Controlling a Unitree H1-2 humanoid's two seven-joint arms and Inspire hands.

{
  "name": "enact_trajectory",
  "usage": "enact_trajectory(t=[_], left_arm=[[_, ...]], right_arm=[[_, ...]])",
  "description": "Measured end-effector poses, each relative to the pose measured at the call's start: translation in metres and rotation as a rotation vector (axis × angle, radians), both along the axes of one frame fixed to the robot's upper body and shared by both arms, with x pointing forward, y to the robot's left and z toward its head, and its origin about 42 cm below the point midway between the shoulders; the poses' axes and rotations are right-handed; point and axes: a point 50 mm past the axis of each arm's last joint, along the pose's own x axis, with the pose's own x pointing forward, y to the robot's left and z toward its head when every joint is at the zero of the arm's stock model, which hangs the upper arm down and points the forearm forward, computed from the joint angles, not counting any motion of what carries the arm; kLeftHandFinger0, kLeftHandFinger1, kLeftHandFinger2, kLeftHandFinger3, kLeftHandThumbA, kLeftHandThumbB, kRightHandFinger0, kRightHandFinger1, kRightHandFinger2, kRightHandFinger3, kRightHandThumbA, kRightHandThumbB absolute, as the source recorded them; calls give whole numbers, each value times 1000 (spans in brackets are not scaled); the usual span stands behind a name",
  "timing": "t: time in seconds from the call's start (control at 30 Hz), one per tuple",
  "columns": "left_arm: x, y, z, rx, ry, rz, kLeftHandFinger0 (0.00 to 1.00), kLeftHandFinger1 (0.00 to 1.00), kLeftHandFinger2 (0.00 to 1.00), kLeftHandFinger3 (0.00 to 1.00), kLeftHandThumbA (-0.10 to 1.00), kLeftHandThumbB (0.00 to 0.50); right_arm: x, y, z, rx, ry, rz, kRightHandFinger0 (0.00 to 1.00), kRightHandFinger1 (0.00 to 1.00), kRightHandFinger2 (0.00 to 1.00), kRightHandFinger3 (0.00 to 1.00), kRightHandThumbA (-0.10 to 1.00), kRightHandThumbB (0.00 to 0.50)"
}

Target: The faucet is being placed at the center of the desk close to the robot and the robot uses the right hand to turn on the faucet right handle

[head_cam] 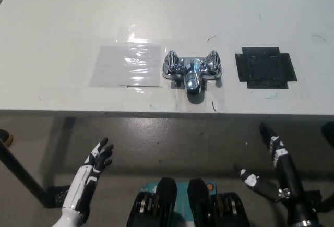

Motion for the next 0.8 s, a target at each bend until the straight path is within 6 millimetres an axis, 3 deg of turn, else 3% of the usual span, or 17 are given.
enact_trajectory(t=[0.13,0.23,0.27,0.37,0.53,0.73,0.8], left_arm=[[-6,-3,-3,-4,10,-7,1000,1000,1000,1000,986,126],[-8,-4,-3,-4,12,-11,1000,1000,1000,1000,981,131],[-8,-4,-3,-4,11,-12,1000,1000,1000,1000,966,129],[-8,-4,-2,-4,10,-17,1000,1000,1000,1000,963,132],[-8,-4,-2,-4,10,-19,1000,1000,1000,1000,966,120],[-8,-4,-5,-5,18,-17,1000,1000,1000,1000,970,116],[-9,-4,-5,-5,22,-17,1000,1000,1000,1000,964,129]], right_arm=[[1,-7,37,-8,-132,-18,1000,1000,1000,1000,831,230],[10,-10,68,-19,-223,-31,1000,1000,1000,1000,846,228],[15,-12,79,-25,-254,-36,1000,1000,1000,1000,887,252],[29,-16,110,-45,-326,-48,1000,1000,1000,1000,918,245],[53,-19,158,-87,-394,-57,1000,1000,1000,1000,958,171],[85,-17,206,-141,-400,-36,1000,1000,1000,1000,1000,196],[98,-14,220,-172,-386,-21,1000,1000,1000,1000,1000,246]])
